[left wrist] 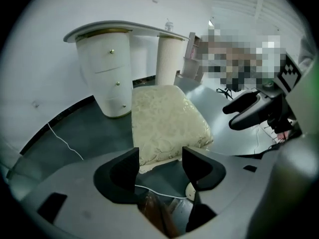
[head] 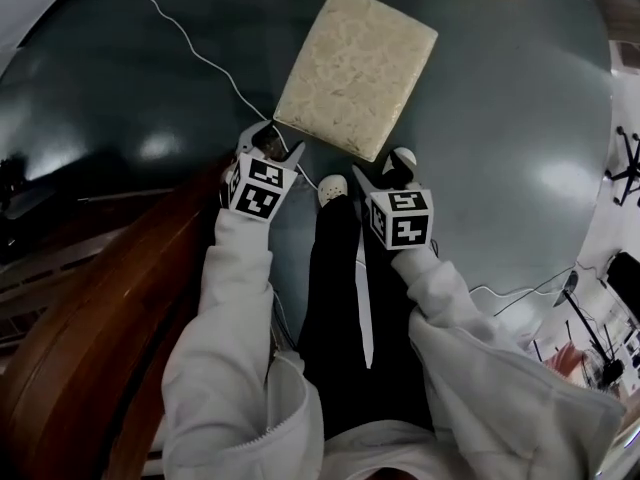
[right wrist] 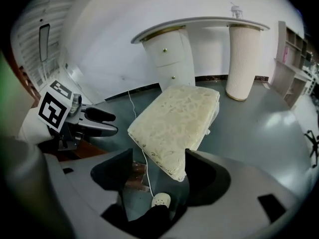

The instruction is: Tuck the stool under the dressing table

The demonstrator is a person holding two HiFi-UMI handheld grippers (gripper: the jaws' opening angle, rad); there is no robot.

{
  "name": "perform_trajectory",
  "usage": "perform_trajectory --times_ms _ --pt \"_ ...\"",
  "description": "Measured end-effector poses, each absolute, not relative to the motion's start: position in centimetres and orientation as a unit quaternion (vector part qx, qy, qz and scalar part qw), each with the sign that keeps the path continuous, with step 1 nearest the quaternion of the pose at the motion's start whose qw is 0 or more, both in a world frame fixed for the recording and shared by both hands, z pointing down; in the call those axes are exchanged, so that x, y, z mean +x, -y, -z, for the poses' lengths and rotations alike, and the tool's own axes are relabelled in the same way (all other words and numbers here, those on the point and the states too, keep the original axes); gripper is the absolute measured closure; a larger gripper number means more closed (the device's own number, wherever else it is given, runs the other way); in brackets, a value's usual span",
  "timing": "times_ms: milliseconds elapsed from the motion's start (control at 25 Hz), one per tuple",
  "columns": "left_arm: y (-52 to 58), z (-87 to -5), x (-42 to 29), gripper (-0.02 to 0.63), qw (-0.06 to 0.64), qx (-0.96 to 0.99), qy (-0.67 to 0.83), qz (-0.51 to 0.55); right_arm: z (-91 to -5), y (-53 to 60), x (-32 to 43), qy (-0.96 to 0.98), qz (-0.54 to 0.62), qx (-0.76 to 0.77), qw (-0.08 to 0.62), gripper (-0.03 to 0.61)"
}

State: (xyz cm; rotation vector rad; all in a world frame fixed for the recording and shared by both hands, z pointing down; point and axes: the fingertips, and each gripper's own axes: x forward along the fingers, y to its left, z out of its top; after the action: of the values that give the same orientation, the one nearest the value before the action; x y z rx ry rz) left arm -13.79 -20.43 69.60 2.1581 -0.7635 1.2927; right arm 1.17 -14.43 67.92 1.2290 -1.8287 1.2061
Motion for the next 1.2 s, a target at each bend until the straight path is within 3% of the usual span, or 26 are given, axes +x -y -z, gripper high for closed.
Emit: perform_trajectory --times_ms 160,280,560,760,1200 --pt "20.3 -74.0 -14.7 0.355 0.245 0.778 0.248 -0.523 -71.7 13.7 1.3 0.670 -0.481 0.461 0.329 0.133" --pt "20.3 -76.6 -15.7 0.341 0.237 0.764 0.233 -0.553 -74.0 12.9 1.0 0.664 -0.488 0.450 0.346 0.114" --pt "20.9 -80.3 -15.7 0.330 0.179 0.756 0.171 -0.606 -77.8 12.8 0.9 0.661 -0.477 0.447 0.367 0.121" --pt "21.4 -80.9 -15.5 0.325 0.185 0.757 0.159 -0.606 -78.7 14.0 0.9 0.660 -0.475 0.458 0.360 0.170" --pt "21.4 -80.9 -15.6 0.327 0.185 0.756 0.169 -0.605 -78.9 13.9 0.9 0.666 -0.471 0.448 0.366 0.187"
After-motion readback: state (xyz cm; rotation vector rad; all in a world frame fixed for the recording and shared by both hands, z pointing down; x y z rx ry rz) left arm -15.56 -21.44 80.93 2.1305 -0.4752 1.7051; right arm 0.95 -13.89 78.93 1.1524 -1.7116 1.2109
